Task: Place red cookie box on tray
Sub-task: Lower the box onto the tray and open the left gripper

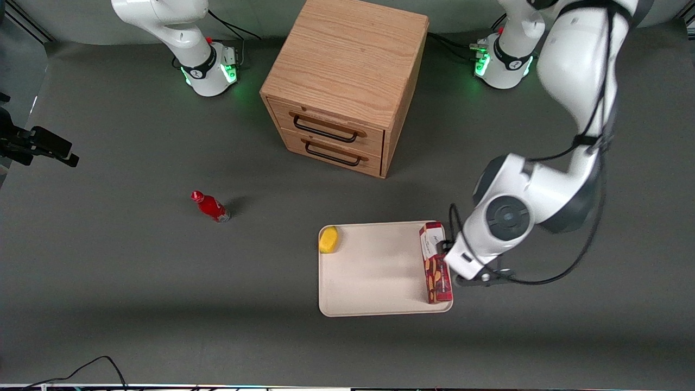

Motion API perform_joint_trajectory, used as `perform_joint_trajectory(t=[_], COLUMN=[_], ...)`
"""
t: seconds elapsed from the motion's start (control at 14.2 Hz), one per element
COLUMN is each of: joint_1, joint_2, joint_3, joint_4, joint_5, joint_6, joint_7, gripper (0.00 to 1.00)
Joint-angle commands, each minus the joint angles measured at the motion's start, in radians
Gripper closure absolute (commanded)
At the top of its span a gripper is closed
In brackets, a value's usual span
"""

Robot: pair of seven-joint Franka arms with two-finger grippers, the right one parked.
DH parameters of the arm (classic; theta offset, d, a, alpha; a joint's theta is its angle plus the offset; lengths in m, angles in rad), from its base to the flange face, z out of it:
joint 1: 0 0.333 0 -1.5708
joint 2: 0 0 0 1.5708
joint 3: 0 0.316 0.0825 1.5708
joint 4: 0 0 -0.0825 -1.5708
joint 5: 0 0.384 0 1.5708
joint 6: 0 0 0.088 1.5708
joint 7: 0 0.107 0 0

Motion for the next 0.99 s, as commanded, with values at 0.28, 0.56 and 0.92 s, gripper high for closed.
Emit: perform_joint_trajectory(t=[0.28,0.56,0.92], joint_1=[0.011,0.011,0.01], joint_2=[-0.477,-0.703,-0.711], joint_3=[0.284,0.368,0.368], joint_4=[-0.161,-0.462,-0.437], joint_5=[-0.142,-0.155,-0.152], joint_6=[-0.389,-0.272,-0.269], joint_7=[0.502,0.609,0.615], gripper=[0.0,0.0,0.0])
